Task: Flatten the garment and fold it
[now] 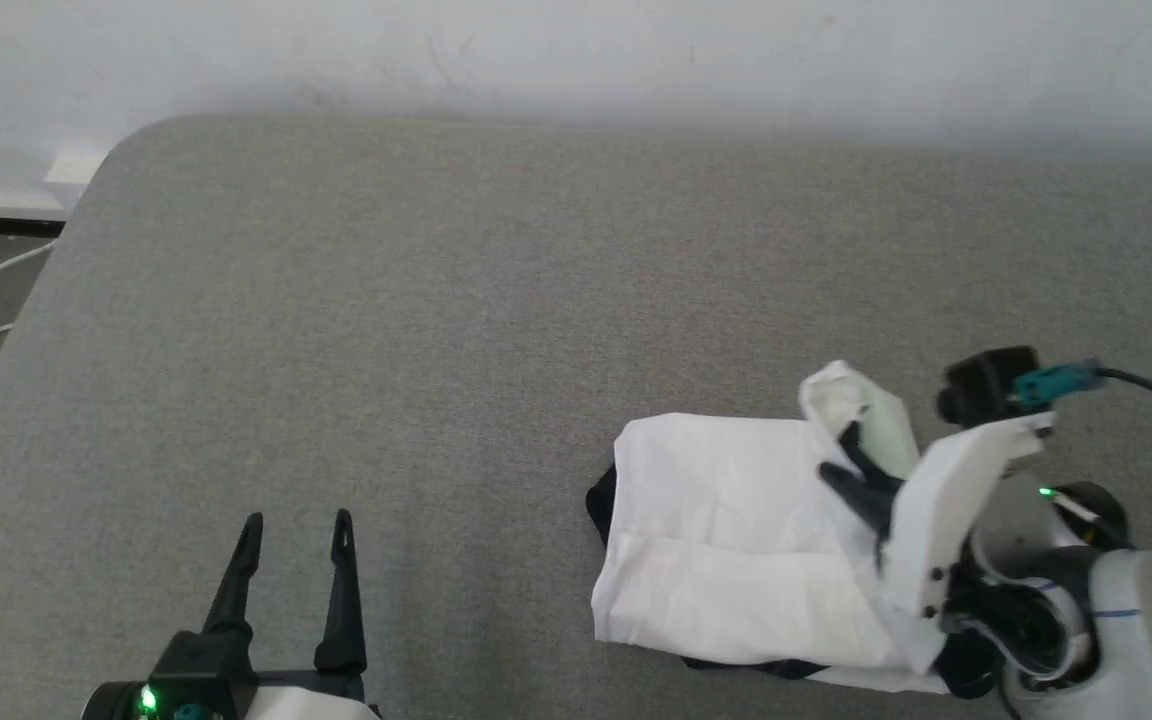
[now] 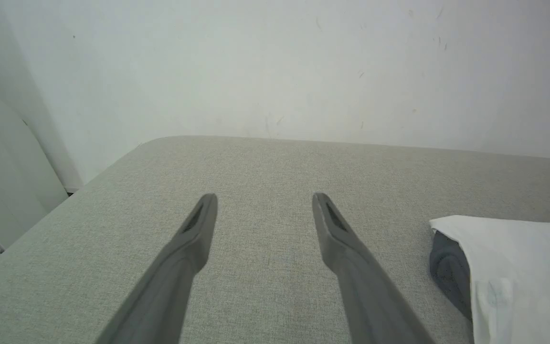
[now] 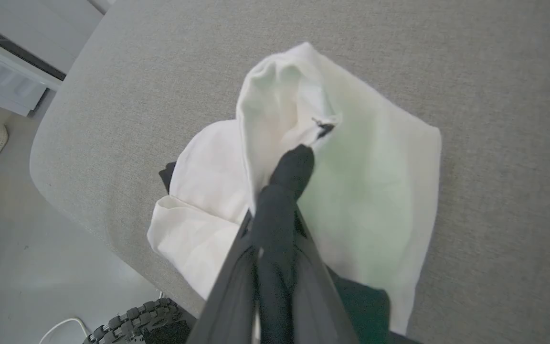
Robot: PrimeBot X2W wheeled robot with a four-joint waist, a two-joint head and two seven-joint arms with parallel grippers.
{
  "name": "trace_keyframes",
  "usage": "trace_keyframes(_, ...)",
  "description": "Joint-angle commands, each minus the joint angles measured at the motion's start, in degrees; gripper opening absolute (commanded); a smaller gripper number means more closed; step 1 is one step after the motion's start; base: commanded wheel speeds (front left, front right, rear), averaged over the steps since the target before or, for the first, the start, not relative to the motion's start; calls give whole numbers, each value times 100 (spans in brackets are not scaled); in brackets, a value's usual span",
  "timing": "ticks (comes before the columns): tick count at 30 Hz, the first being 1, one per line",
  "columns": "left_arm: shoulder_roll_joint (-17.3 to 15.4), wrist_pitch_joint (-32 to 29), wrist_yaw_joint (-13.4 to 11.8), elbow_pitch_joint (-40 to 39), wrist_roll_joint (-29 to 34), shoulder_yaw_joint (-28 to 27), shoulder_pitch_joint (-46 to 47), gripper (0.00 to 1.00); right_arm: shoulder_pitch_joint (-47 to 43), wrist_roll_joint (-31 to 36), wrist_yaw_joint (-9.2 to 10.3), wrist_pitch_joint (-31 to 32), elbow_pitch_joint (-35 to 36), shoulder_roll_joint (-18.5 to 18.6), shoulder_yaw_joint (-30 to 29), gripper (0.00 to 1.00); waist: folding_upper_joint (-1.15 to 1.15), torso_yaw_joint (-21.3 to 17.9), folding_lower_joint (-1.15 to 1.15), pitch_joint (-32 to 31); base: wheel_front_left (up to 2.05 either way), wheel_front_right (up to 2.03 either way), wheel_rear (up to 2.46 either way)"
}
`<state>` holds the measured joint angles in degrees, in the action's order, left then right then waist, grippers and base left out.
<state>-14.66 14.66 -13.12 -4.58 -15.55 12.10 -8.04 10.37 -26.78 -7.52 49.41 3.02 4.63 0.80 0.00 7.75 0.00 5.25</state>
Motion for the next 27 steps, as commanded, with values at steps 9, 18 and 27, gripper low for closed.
trace_keyframes(9, 66, 20, 109, 159, 1, 165, 68, 100, 655, 79, 3, -46, -679, -151, 1060, 0, 0, 310, 0, 0, 0, 0, 0)
trace_keyframes(18, 66, 17, 185, 275, -17, 271, 198, 100, 1105, 164, 3, -374, -1958, -173, 1513, 0, 0, 530, 0, 13, 0, 0, 0)
trace_keyframes(27, 156, 20, 249, 440, -71, 370, 332, 100, 1453, 32, 3, -849, -3186, -174, 1604, 0, 0, 797, 0, 21, 0, 0, 0)
